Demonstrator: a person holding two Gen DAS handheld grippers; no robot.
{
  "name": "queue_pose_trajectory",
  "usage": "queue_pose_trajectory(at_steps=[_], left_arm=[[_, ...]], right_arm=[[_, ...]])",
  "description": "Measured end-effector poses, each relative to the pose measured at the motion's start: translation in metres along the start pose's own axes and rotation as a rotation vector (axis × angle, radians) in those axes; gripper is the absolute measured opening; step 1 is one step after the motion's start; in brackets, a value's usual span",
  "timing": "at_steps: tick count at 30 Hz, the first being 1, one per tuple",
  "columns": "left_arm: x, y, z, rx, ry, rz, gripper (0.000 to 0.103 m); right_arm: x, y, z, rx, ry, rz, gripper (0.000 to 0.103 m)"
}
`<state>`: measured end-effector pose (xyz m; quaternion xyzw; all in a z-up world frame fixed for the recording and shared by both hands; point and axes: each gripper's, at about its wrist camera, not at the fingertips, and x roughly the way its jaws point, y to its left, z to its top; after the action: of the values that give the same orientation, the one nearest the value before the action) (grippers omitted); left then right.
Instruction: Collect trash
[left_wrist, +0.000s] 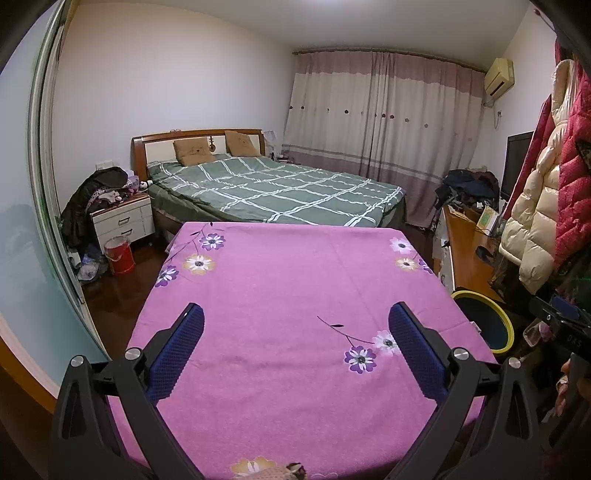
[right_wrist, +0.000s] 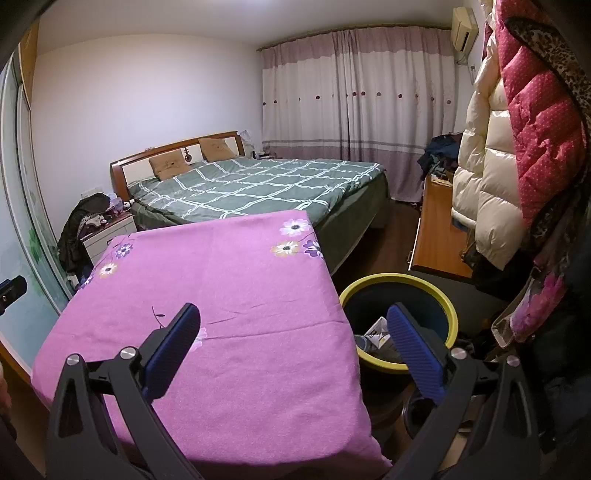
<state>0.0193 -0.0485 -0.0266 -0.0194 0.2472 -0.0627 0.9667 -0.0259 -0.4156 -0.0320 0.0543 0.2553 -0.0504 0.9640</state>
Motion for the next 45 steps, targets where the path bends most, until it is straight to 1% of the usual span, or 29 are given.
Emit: queue_pose_trajectory(at_steps=[17, 45], left_arm=[[0.0037, -0.0005, -0.0017, -0.009, 0.014, -0.019, 0.099], [0.0095, -0.0019, -0.0049, -0.006, 0.028, -0.009, 0.099]], right_arm=[[0.0025, 0.0022, -0.0008, 0.002, 0.005, 0.004, 0.097], [0.0062, 0.0011, -0.0057, 0.003, 0.017, 0.012, 0.097]])
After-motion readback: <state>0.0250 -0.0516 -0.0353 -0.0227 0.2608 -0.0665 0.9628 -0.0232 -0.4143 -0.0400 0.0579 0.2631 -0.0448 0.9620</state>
